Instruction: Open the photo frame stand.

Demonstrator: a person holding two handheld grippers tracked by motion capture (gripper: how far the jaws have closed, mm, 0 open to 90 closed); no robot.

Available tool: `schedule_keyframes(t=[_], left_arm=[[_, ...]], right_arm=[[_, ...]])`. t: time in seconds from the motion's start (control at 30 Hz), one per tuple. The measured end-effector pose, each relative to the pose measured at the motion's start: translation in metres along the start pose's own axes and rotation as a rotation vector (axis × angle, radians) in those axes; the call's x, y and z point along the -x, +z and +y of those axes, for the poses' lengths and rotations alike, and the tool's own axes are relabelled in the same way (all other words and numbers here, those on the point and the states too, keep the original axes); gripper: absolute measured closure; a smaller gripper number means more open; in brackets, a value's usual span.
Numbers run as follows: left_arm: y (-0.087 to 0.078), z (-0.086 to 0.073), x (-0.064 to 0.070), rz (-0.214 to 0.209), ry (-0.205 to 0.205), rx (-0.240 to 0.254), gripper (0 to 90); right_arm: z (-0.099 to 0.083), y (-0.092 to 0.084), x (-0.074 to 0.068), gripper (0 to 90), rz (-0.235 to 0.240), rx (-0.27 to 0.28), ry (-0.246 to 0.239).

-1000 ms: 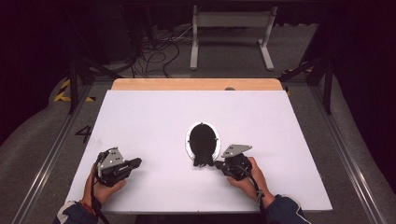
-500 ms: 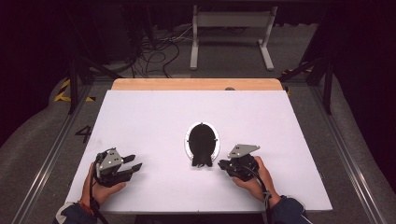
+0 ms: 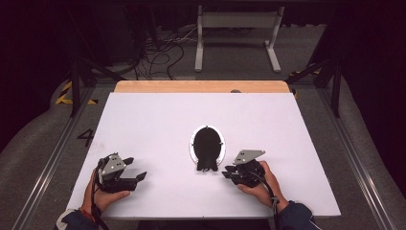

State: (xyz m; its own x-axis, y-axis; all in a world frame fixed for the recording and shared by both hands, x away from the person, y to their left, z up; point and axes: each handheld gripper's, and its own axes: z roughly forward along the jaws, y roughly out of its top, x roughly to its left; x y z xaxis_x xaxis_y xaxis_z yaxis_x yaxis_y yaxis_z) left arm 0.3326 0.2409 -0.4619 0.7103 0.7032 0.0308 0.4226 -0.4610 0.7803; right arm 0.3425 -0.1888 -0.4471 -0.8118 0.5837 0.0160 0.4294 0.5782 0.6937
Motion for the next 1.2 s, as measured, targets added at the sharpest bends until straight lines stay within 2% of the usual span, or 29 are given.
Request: schedule_keyframes(t=[0.03, 0.1, 0.17, 0.33, 0.47, 0.8, 0.97, 1.1, 1.2], left_arm=[[0.001, 0.0, 0.0, -0.006, -0.008, 0.001, 25.4], [0.002, 0.0, 0.0, -0.006, 0.003, -0.007, 24.2], [0.001, -0.001, 0.002, -0.002, -0.008, -0.005, 23.2], [-0.002, 0.0, 0.003, 0.002, 0.003, 0.012, 22.1], [0.0, 0.0, 0.0, 0.006, -0.002, 0.003, 21.6], [0.003, 0.0, -0.006, 0.025, -0.034, -0.006, 20.7], [0.004, 0.0, -0.004, 0.026, -0.033, -0.015, 20.7], [0.008, 0.005, -0.002, 0.018, -0.023, -0.012, 20.7], [0.011, 0.007, -0.001, 0.011, -0.015, -0.017, 20.7]], right_arm=[[0.0, 0.0, -0.001, 71.9, 0.0, -0.002, -0.002], [0.0, 0.0, -0.002, 69.3, 0.0, 0.002, -0.001], [0.001, -0.002, -0.003, 68.8, 0.002, 0.01, 0.017], [0.004, -0.002, -0.007, 67.9, 0.0, 0.011, 0.002], [0.008, 0.001, -0.007, 65.2, 0.003, 0.005, -0.004], [0.014, 0.019, -0.008, 56.5, 0.006, -0.04, 0.025], [0.019, 0.022, -0.008, 57.6, 0.003, -0.059, 0.016], [0.021, 0.023, -0.01, 60.0, -0.022, -0.072, 0.007], [0.021, 0.023, -0.01, 62.7, -0.032, -0.074, 0.024]])
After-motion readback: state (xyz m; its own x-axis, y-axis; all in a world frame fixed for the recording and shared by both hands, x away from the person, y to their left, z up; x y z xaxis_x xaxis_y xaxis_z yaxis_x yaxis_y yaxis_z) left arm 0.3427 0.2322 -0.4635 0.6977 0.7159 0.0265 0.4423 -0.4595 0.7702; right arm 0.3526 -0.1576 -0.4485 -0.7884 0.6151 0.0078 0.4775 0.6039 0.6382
